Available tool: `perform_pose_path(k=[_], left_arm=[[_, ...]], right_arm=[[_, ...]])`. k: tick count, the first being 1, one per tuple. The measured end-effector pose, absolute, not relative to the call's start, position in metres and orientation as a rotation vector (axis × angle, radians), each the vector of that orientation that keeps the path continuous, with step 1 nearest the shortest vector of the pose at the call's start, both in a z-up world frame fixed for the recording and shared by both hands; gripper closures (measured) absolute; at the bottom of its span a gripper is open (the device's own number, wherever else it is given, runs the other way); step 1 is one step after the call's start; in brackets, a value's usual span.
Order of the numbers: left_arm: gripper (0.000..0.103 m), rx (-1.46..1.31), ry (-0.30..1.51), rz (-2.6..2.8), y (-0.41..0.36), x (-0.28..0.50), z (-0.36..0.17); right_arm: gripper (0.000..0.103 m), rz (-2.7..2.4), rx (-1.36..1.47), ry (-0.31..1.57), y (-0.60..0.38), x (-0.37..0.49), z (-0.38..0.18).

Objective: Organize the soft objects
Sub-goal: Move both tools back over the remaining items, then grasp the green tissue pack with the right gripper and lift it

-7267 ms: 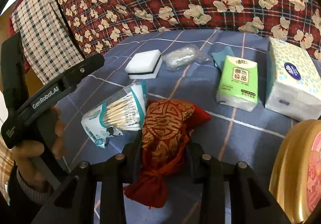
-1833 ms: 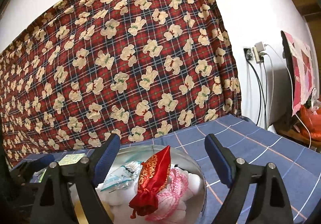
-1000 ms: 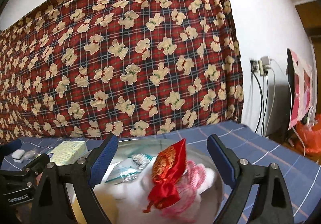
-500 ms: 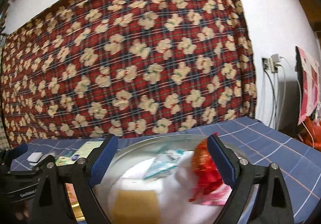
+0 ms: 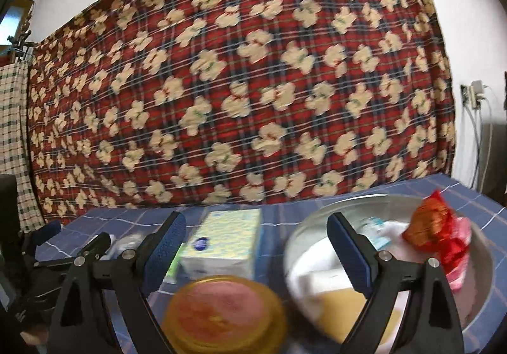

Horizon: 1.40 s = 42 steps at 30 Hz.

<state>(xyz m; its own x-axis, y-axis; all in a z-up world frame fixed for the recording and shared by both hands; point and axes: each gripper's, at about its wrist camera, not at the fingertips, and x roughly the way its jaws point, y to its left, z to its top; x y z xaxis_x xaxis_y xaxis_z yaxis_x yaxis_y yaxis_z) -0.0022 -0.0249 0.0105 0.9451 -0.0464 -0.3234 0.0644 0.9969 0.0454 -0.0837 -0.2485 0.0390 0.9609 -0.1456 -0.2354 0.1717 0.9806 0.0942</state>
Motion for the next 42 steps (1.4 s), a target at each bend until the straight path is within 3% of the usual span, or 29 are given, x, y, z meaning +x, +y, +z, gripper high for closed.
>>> perform_pose_path(k=[16,20,35,42], left_arm=[[0.000,0.007,0.450,0.095,0.058,0.052,-0.002],[0.000,-0.045,0.478,0.112,0.073,0.056,-0.005],[0.000,-0.105,0.562,0.196,0.100,0.062,-0.015],[0.000,-0.116,0.571,0.206,0.104,0.062,-0.016]], right_arm=[[0.011,0.023,0.141,0.447,-0.149,-0.018,0.024],[0.030,0.058,0.144,0.500,-0.133,0.000,0.018],[0.031,0.012,0.191,0.784,-0.117,0.061,-0.024],[0.031,-0.089,0.164,0.813,-0.118,0.081,-0.026]])
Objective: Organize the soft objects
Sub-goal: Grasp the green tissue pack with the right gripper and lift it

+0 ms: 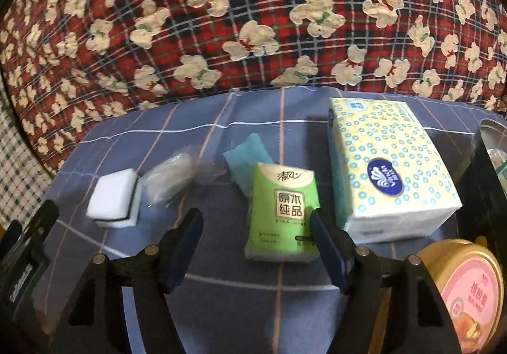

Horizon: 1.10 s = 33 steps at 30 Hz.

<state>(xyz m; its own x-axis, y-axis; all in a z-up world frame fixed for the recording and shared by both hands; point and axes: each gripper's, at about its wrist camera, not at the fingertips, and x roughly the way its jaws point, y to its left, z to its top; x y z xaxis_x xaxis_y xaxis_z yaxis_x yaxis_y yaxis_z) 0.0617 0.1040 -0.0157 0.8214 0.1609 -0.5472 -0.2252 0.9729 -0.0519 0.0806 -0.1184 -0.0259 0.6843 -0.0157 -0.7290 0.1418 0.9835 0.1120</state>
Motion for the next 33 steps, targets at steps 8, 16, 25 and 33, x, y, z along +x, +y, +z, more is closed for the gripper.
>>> perform_pose_path(k=[8,16,25,33], left_arm=[[0.000,-0.151,0.590,0.207,0.110,0.062,-0.018],[0.000,-0.160,0.604,0.199,0.112,0.063,-0.019],[0.000,-0.204,0.628,0.202,0.118,0.064,-0.022],[0.000,-0.211,0.620,0.185,0.117,0.062,-0.019]], right_arm=[[0.034,-0.055,0.208,0.899,-0.122,0.096,-0.041],[0.084,0.125,0.257,0.863,-0.108,0.086,-0.037],[0.063,0.166,0.300,0.788,-0.116,0.065,-0.024],[0.028,0.081,0.296,0.785,-0.121,0.074,-0.021]])
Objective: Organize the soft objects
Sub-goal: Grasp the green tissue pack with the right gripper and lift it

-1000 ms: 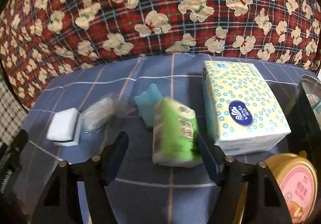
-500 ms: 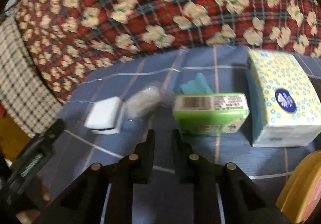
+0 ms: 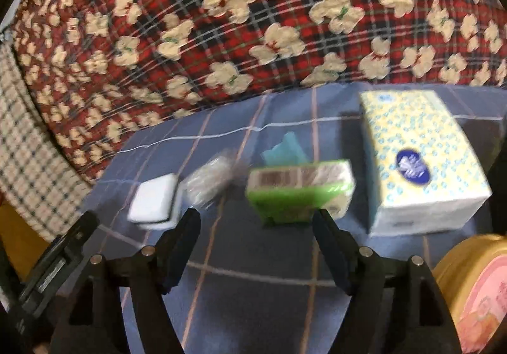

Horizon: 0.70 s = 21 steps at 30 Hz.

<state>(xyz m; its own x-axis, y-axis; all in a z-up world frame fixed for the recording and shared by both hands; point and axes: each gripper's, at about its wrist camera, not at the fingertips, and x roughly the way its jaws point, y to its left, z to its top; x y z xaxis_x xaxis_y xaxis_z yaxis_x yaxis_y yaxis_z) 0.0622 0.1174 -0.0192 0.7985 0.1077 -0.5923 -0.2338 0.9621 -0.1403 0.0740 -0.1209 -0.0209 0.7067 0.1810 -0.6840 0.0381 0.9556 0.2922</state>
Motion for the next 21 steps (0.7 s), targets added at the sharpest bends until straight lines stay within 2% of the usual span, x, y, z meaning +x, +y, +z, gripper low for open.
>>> perform_pose_path(k=[10,11,12,14,17,21], left_arm=[[0.000,-0.211,0.626,0.187,0.119,0.064,-0.020],[0.000,-0.207,0.627,0.187,0.119,0.064,-0.021],[0.000,-0.204,0.629,0.190,0.119,0.064,-0.022],[0.000,-0.203,0.633,0.194,0.119,0.065,-0.023],[0.000,-0.209,0.634,0.194,0.119,0.065,-0.023],[0.000,-0.205,0.634,0.188,0.119,0.065,-0.023]], right_arm=[[0.028,-0.041,0.281,0.831,-0.126,0.105,-0.035],[0.032,-0.043,0.277,0.824,-0.127,0.106,-0.035],[0.043,-0.045,0.269,0.820,-0.127,0.107,-0.035],[0.047,-0.051,0.264,0.829,-0.128,0.108,-0.037],[0.064,-0.027,0.283,0.824,-0.131,0.107,-0.037],[0.069,0.038,0.330,0.786,-0.134,0.098,-0.031]])
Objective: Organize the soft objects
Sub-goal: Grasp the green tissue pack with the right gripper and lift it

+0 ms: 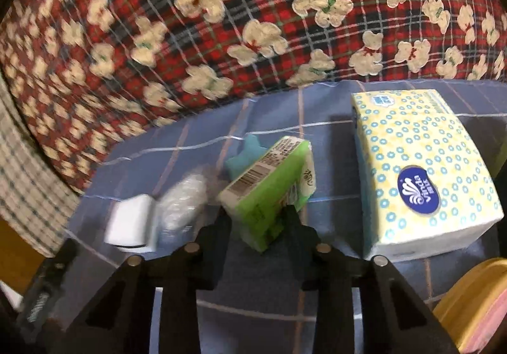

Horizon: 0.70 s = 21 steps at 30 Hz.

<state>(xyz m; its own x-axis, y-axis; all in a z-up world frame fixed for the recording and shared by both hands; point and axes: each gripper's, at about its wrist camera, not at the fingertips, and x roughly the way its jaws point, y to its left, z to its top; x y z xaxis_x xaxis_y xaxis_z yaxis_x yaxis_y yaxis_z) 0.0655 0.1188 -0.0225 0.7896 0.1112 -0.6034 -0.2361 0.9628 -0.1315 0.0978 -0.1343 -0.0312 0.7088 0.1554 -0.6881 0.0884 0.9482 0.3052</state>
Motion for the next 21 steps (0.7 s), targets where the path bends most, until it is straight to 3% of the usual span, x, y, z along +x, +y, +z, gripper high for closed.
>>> perform_pose_path(k=[7,14,21], left_arm=[[0.000,-0.203,0.630,0.173,0.117,0.065,-0.021],[0.000,-0.171,0.627,0.083,0.103,0.067,-0.020],[0.000,-0.168,0.645,0.100,0.102,0.070,-0.022]], right_arm=[[0.070,0.229,0.430,0.693,-0.134,0.073,-0.015],[0.080,0.311,0.321,0.608,-0.118,0.038,0.006],[0.079,0.256,0.311,0.656,-0.136,0.038,-0.003]])
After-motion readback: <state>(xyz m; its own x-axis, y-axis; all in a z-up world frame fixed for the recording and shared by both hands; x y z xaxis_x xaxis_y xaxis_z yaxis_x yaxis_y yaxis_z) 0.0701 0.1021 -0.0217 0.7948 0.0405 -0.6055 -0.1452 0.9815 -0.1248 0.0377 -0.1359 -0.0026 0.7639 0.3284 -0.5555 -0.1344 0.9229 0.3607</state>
